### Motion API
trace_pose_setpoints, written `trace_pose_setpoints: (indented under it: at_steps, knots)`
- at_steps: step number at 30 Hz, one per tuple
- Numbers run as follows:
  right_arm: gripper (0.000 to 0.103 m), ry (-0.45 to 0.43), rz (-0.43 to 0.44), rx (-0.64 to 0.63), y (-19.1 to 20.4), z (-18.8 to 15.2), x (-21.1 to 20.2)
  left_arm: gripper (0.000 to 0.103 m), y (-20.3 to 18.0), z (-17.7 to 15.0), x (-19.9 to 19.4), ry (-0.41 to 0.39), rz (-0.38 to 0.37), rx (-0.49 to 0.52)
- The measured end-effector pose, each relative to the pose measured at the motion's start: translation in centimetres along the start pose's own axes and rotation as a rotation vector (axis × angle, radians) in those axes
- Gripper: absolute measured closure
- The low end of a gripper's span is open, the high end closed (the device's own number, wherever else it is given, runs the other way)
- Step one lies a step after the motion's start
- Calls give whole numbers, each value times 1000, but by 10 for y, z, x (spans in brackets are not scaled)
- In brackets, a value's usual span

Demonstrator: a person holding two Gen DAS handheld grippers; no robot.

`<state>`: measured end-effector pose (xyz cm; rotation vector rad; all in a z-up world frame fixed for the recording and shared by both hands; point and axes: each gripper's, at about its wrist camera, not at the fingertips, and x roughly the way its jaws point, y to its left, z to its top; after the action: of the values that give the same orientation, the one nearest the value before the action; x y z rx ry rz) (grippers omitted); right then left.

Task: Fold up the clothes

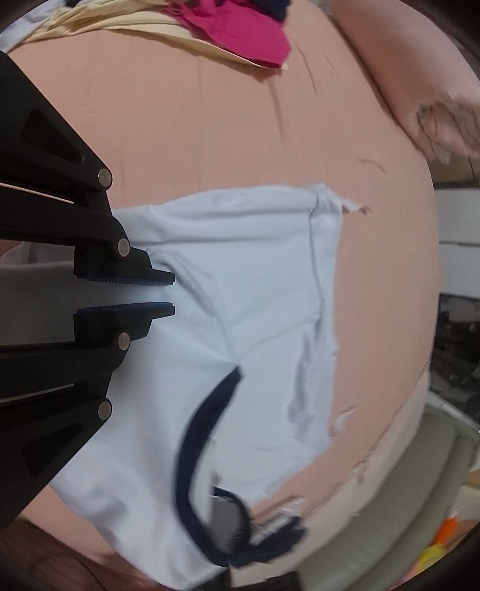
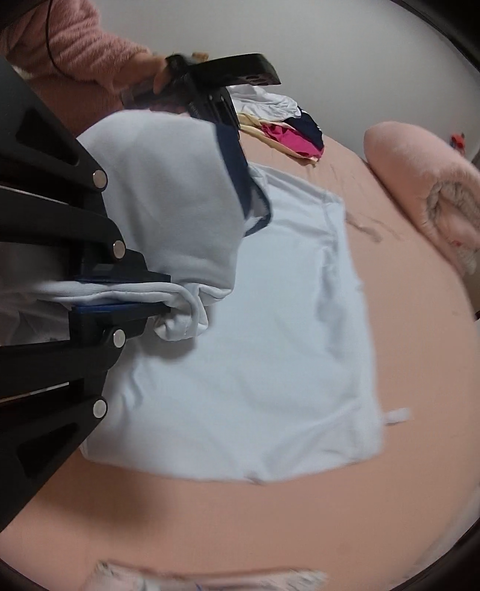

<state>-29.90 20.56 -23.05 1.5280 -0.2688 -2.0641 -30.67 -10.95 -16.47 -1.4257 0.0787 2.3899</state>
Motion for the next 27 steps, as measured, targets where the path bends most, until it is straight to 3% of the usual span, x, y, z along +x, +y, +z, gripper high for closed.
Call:
trace_pose_setpoints:
  at_steps: [2,4,6,8,9,10,12,16,20,21,23,24,26,27]
  knots:
    - [97,-45,-54,-41,5,3,-12,79,3,1,-1,2,23,23]
    - [97,-60,-93,-48,4,7,-16,53,4,0,-1,9,41,49]
    - [97,-68,-136,-66,3,7,-15,51,4,-3,1,16,10,58]
    - [97,-76,-176,-93,5,6,-13,53,-2,-7,6,20,-5,95]
    - [97,-79,-194,-110,8,6,-12,82,-6,-10,11,27,5,127]
    - [97,-82,-213,-128,10,6,-10,98,-10,-10,15,32,25,145]
    - [97,-89,-249,-162,14,6,-7,99,-14,-9,16,27,43,164]
    - [97,-163,-330,-233,24,10,-19,99,-16,8,-1,-55,73,186]
    - [97,-330,-430,-280,28,21,-39,99,-12,31,-11,-159,145,185]
    - [97,-381,-453,-283,27,23,-42,99,-7,36,-6,-150,142,165]
    - [97,-367,-528,-313,19,30,-20,97,3,42,25,-44,73,141]
    - [96,-298,-512,-280,5,36,0,92,5,42,40,8,85,150]
    - [96,-182,-453,-194,-21,45,31,92,1,47,36,-18,137,187]
    - [96,-184,-408,-138,-31,49,30,92,-2,49,34,-31,162,206]
